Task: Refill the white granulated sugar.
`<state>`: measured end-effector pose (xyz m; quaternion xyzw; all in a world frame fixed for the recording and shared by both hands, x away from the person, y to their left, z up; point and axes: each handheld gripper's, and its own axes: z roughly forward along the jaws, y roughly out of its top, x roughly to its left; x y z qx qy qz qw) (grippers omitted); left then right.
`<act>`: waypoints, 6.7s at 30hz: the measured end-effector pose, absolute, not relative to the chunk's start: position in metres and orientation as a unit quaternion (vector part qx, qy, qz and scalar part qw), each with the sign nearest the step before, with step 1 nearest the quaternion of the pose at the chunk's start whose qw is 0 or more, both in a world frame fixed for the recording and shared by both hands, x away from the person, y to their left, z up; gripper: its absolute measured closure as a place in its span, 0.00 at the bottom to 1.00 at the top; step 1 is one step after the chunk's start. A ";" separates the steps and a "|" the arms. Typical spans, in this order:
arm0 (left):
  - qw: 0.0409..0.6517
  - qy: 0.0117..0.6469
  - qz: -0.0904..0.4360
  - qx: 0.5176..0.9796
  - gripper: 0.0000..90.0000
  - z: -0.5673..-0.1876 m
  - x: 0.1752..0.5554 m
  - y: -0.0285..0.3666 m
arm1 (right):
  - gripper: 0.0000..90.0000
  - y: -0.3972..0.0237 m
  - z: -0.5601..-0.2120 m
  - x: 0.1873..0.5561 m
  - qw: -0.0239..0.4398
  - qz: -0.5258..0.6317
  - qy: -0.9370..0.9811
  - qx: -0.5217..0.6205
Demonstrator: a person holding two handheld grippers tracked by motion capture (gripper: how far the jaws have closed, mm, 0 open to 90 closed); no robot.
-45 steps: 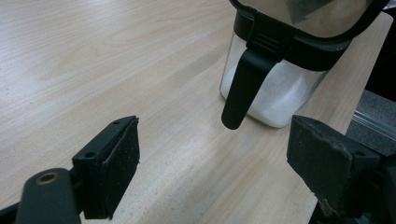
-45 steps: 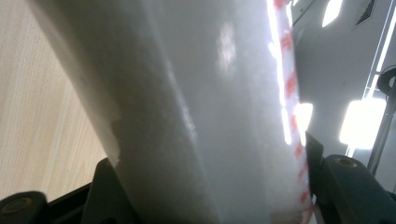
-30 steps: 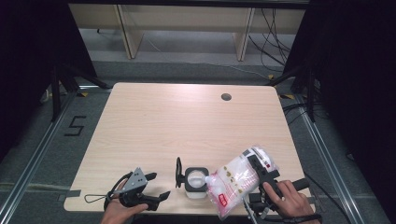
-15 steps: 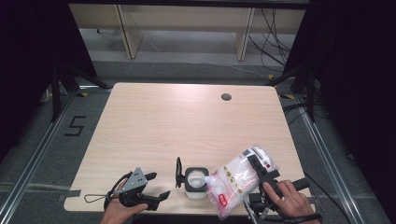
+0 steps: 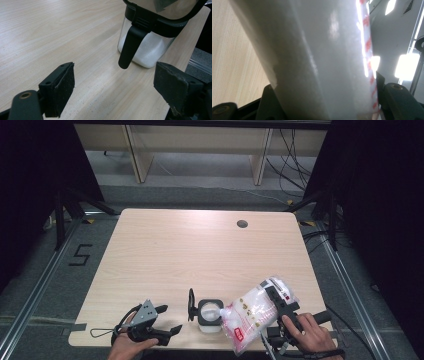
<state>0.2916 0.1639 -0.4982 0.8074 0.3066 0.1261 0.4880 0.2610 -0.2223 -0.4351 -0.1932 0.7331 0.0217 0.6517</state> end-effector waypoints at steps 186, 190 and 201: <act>0.488 0.307 0.126 0.807 0.19 -0.498 0.292 0.164 | 0.52 -0.219 -0.432 0.255 0.656 -0.004 0.725 -0.210; 0.490 0.308 0.126 0.805 0.19 -0.498 0.292 0.164 | 0.52 -0.218 -0.432 0.255 0.658 -0.001 0.723 -0.211; 0.488 0.305 0.127 0.808 0.19 -0.497 0.292 0.164 | 0.52 -0.220 -0.435 0.254 0.658 0.004 0.728 -0.193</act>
